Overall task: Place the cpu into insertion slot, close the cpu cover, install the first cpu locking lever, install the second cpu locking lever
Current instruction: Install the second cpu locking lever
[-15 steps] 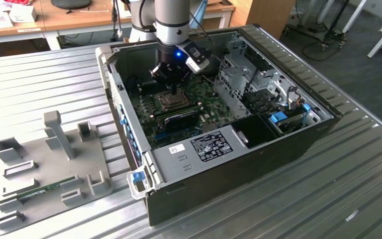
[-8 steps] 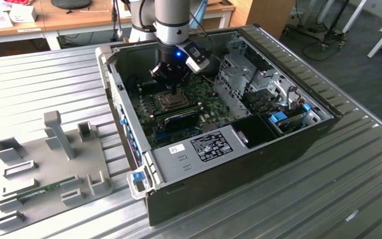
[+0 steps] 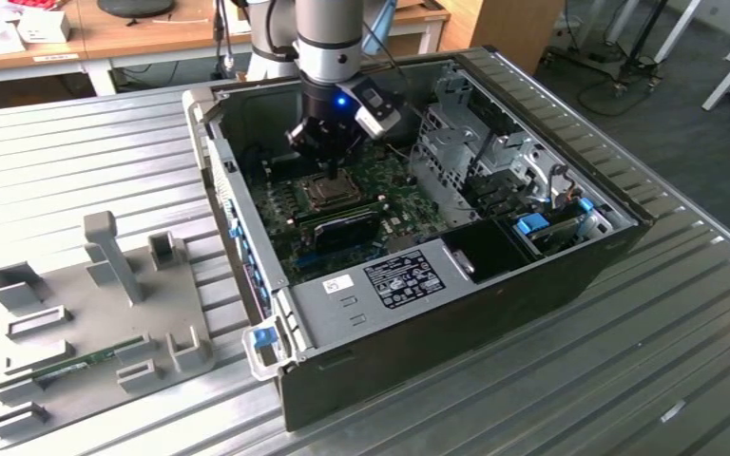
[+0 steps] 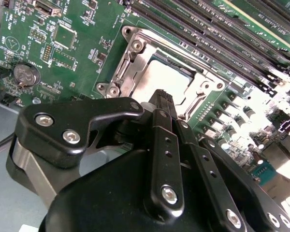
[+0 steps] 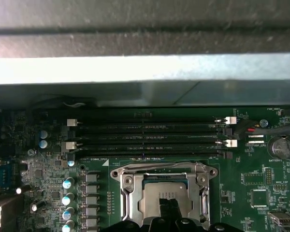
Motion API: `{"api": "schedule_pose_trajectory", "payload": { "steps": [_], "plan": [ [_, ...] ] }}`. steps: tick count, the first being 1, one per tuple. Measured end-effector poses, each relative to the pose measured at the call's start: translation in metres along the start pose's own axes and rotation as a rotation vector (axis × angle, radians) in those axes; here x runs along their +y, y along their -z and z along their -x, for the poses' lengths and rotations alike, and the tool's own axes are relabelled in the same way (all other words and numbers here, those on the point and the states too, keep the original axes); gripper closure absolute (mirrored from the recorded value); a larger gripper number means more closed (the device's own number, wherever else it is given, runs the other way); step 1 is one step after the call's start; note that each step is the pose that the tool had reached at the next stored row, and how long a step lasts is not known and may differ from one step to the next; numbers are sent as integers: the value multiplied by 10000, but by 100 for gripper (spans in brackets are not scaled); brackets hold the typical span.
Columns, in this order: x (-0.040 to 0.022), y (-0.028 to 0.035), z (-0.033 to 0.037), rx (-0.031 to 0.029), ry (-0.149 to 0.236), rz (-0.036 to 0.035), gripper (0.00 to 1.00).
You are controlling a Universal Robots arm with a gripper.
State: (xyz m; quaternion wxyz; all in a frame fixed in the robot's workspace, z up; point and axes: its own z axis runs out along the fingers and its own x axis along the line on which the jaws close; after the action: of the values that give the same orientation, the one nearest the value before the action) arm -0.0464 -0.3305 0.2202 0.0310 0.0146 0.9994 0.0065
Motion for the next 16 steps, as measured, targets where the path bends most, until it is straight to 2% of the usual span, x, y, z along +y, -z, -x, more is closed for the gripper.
{"api": "schedule_pose_trajectory", "payload": {
  "steps": [4, 8, 10, 16],
  "plan": [
    [1, 45, 3, -1, 0, 1, 90],
    [1, 55, 4, -3, 0, 5, 90],
    [1, 81, 5, 0, 1, 1, 90],
    [1, 82, 5, 1, 0, 2, 90]
  ]
}}
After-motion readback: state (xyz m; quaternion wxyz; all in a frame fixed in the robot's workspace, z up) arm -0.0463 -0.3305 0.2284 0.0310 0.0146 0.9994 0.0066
